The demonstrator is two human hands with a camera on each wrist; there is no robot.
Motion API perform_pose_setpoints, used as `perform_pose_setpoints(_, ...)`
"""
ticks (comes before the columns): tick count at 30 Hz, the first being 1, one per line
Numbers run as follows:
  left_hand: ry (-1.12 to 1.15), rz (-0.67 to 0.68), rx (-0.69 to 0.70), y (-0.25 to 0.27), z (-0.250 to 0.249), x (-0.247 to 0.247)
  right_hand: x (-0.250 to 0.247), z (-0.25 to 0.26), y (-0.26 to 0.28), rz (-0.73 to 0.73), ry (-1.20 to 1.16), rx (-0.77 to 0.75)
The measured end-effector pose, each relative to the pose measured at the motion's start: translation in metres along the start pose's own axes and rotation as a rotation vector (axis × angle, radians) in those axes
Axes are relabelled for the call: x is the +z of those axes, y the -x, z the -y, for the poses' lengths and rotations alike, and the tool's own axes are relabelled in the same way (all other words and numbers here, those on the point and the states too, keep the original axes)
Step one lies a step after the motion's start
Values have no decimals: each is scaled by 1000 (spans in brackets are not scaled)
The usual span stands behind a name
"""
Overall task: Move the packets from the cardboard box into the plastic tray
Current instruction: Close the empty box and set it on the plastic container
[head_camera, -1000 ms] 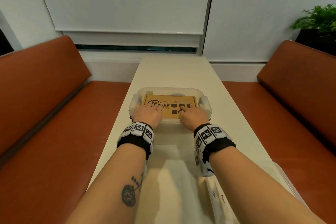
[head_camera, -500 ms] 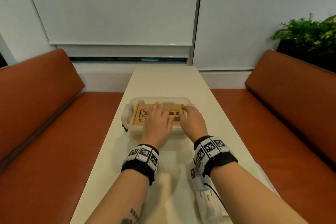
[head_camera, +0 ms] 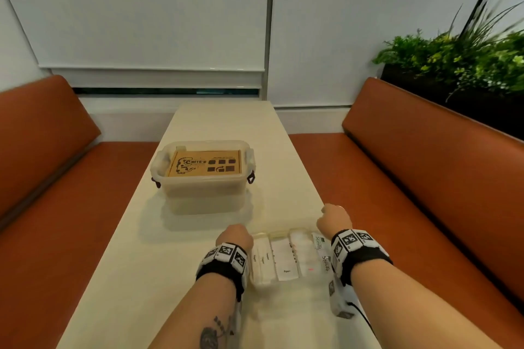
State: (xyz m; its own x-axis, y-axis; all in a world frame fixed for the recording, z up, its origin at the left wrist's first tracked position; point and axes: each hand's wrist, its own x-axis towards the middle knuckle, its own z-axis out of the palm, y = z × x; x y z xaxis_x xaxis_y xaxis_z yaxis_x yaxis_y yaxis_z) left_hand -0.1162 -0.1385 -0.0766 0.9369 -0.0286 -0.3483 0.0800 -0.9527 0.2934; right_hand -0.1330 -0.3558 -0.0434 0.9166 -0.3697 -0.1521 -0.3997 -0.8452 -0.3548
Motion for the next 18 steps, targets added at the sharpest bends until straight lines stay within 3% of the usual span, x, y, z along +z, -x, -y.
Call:
perform_pose_setpoints(4,-31,-26,-54,1,-10,6,9,-36,4,51,60,107)
perform_pose_setpoints(9,-26,-83,-90,2,-15,6,22,-46,6,138,71,69)
perform_pose_setpoints(18,-83,-97,-97,7,-1,0,25,-33,20,121,126,19)
